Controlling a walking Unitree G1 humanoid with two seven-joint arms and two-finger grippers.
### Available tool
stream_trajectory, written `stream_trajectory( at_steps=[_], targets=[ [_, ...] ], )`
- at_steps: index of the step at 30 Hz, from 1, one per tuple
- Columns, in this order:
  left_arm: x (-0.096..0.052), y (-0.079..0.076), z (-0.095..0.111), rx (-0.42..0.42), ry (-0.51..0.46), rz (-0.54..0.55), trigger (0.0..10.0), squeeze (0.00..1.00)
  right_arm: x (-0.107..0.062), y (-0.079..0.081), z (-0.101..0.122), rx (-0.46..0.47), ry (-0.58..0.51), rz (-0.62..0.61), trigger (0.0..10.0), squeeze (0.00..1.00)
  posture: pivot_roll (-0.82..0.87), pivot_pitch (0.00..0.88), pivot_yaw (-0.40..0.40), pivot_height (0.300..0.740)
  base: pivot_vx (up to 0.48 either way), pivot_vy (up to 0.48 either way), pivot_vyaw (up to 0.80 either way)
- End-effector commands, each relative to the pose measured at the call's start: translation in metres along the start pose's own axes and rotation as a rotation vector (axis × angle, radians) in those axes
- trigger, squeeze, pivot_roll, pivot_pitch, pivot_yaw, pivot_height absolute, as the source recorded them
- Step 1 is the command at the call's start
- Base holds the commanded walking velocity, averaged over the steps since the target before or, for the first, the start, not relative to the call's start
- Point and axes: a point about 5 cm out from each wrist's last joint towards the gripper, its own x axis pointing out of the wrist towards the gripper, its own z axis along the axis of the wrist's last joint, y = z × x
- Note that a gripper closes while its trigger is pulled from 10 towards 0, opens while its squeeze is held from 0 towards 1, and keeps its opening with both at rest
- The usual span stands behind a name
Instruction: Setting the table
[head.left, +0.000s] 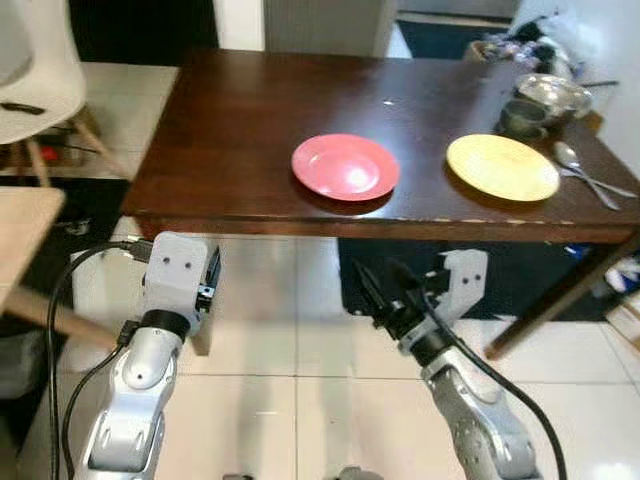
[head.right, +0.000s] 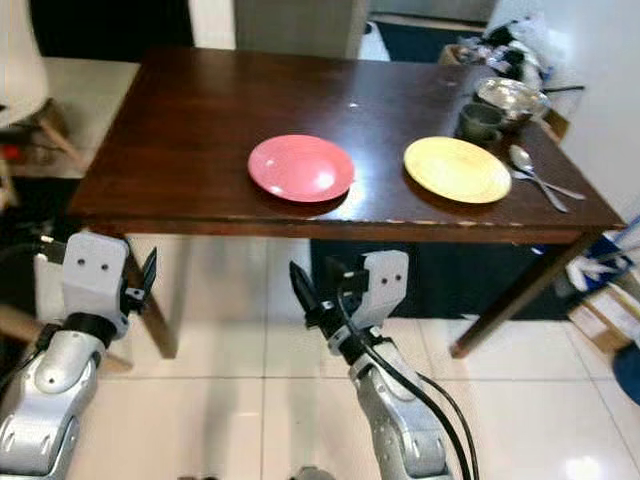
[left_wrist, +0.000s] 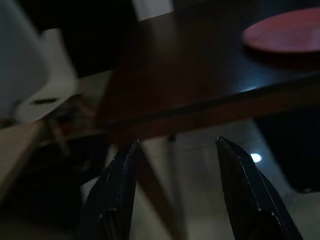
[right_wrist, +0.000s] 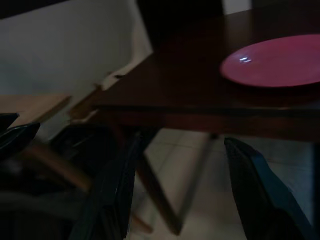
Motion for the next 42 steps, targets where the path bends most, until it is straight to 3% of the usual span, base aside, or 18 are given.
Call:
stream_trajectory(
  at_steps=[1, 42],
  targets=[
    [-0.0012, -0.0037, -0.0028, 0.003, 0.015, -0.010, 10.0, 0.00, -0.0044, -0.0048, -0.0034, -0.002, 0.020, -0.021, 10.0, 0.00, -0.10, 0.022, 0.023, 0.740, -0.292, 0.000, 0.00],
    [-0.0008, -0.0082, -0.0017, 0.000, 0.014, -0.028, 10.0, 0.00, -0.0050, -0.0038, -0.0029, 0.042, 0.008, -0.030, 10.0, 0.00, -0.10, 0.028, 0.026, 0.740, -0.276, 0.000, 0.00]
  ],
)
